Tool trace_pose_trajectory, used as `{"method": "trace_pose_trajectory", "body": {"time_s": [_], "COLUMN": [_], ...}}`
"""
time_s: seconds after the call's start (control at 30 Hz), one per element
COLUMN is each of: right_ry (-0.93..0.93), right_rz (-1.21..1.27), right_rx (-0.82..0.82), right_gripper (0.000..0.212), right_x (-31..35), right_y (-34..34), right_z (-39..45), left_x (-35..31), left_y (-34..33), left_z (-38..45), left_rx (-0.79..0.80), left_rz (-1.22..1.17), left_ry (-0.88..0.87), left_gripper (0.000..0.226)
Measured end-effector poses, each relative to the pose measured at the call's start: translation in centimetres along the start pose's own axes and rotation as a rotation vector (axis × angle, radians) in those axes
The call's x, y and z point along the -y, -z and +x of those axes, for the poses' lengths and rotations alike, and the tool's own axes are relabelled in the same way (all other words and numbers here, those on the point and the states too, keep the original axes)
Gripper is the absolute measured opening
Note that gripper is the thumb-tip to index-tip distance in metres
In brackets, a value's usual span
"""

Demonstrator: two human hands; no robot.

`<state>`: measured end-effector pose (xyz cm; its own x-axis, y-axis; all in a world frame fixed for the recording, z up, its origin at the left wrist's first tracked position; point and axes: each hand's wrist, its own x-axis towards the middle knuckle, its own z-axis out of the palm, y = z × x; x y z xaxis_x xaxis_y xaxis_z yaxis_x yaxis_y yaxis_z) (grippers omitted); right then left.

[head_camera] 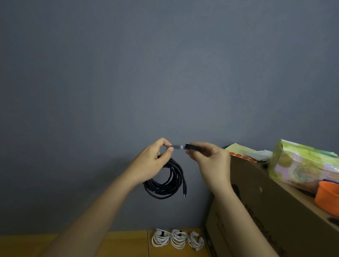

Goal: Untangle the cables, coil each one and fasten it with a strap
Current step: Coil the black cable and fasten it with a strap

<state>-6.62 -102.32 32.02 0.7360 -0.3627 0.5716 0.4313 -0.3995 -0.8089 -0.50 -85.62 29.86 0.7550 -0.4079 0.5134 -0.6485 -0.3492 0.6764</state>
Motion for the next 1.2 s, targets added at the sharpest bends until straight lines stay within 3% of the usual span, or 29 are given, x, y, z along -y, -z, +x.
{"method": "trace_pose_trajectory", "body": {"time_s": [0.07,0.17,0.27,0.5,0.7,0.9,1.0,1.2], "right_ry": [0.195,0.433,0.433,-0.046,-0.327,-0.422,-0.333,-0.121], "right_rz": [-0.328,-0.603,-0.722,-0.277,0.073,0.089,0.045,-0.058], "right_rx": [-0.020,0.031,0.213,0.398,0.528,0.627,0.645,0.482], "right_gripper": [0.018,0.024,0.022,0.006,0.015,0.031,0.024,0.023], "right_x": [-0.6,-1.3,-1.3,-1.1,-0.7,-0.6,-1.1,-2.8], "right_y": [0.4,0.5,0.3,0.3,1.2,1.5,1.3,0.5], "right_z": [-0.1,0.2,0.4,-0.7,-1.8,-3.0,-3.6,-4.5], "left_x": [0.0,-0.5,-0.9,-1.1,0.4,0.9,0.9,0.8], "left_y": [-0.2,-0.6,-1.0,-1.7,-2.4,-3.3,-3.8,-4.3], "left_z": [-0.5,-1.3,-1.8,-2.5,-3.0,-3.5,-3.7,-4.0], "left_rx": [0.039,0.040,0.034,0.011,0.001,-0.003,-0.022,0.034], "left_rz": [-0.013,-0.021,-0.105,-0.212,-0.131,-0.060,-0.027,-0.042], "left_ry": [0.001,-0.036,-0.085,-0.062,-0.060,-0.064,-0.060,-0.041], "left_gripper": [0.015,0.014,0.016,0.017,0.015,0.023,0.018,0.026]}}
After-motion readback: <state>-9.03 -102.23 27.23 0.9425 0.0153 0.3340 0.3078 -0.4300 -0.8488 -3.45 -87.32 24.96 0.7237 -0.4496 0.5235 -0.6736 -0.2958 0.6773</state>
